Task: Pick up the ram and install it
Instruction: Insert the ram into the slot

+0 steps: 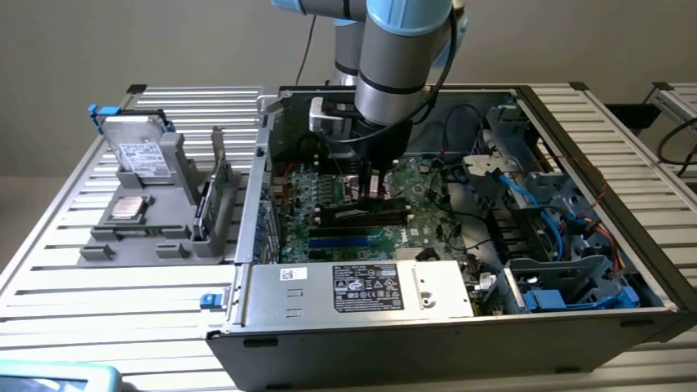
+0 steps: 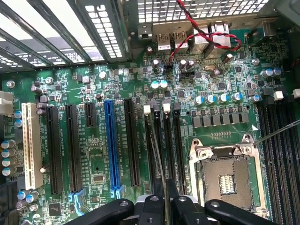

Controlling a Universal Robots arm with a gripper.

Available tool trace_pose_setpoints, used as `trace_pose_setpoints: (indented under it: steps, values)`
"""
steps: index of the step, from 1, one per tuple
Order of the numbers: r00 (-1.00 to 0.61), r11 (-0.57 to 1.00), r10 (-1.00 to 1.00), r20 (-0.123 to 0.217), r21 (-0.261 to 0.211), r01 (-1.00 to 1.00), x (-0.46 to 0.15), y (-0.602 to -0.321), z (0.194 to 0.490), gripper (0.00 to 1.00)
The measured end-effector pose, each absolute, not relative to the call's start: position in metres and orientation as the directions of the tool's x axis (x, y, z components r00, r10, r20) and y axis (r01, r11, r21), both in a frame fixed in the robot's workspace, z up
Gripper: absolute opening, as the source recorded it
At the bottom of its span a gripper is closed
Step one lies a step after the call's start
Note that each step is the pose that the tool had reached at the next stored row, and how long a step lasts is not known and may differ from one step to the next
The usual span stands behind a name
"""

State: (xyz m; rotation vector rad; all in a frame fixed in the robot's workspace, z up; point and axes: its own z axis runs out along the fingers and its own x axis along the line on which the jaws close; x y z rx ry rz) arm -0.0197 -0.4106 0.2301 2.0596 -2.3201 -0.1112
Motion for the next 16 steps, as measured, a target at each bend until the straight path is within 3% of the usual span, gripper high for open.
trace_pose_setpoints:
  steps: [16]
  values:
    - [-0.119, 0.117, -0.993, -0.020, 0.078, -0.990, -0.0197, -0.4106, 0.2301, 0.14]
